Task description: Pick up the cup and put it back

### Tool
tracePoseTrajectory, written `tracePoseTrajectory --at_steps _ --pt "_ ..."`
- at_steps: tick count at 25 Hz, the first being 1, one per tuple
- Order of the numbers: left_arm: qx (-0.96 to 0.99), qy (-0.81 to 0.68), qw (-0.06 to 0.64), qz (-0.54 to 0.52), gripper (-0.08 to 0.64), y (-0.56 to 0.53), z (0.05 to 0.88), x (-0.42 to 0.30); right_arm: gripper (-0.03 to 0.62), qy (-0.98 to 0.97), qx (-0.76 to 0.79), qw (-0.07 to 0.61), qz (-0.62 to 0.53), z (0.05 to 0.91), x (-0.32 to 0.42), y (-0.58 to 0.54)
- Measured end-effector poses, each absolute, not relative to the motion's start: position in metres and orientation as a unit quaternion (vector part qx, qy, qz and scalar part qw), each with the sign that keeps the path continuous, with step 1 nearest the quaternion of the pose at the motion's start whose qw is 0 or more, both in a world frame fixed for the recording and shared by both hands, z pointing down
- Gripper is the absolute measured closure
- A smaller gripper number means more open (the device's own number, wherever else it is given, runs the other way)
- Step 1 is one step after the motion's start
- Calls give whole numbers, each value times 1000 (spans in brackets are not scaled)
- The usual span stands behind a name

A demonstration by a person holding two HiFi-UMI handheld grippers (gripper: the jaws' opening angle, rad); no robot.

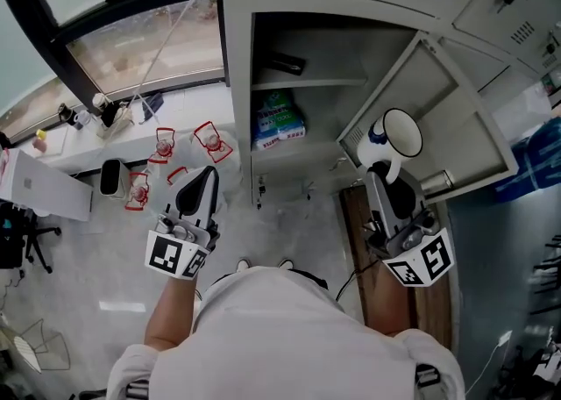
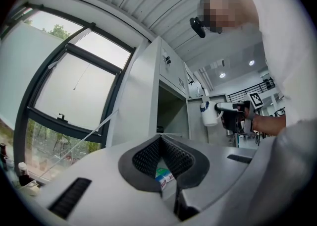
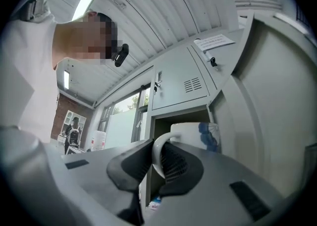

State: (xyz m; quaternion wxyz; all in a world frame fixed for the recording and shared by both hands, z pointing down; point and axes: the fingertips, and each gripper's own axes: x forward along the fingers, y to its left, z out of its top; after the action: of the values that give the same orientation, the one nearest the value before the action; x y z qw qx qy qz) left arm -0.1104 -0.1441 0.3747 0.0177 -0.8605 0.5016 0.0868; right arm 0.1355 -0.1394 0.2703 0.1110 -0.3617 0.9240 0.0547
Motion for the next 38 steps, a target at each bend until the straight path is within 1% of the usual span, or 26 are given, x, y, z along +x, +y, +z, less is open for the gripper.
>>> tracePoseTrajectory --at_steps 5,15,23,38 --pt "-866 492 20 89 540 -146 372 -104 546 909 -394 126 50 267 158 -119" --pt "-874 477 25 87 540 -147 368 -94 546 894 -428 117 53 269 183 -86" --pt "-876 474 25 84 540 -144 368 -88 546 894 -430 117 49 272 183 -86" --pt "-864 498 20 79 540 -128 373 -105 546 907 -405 109 45 276 166 -95"
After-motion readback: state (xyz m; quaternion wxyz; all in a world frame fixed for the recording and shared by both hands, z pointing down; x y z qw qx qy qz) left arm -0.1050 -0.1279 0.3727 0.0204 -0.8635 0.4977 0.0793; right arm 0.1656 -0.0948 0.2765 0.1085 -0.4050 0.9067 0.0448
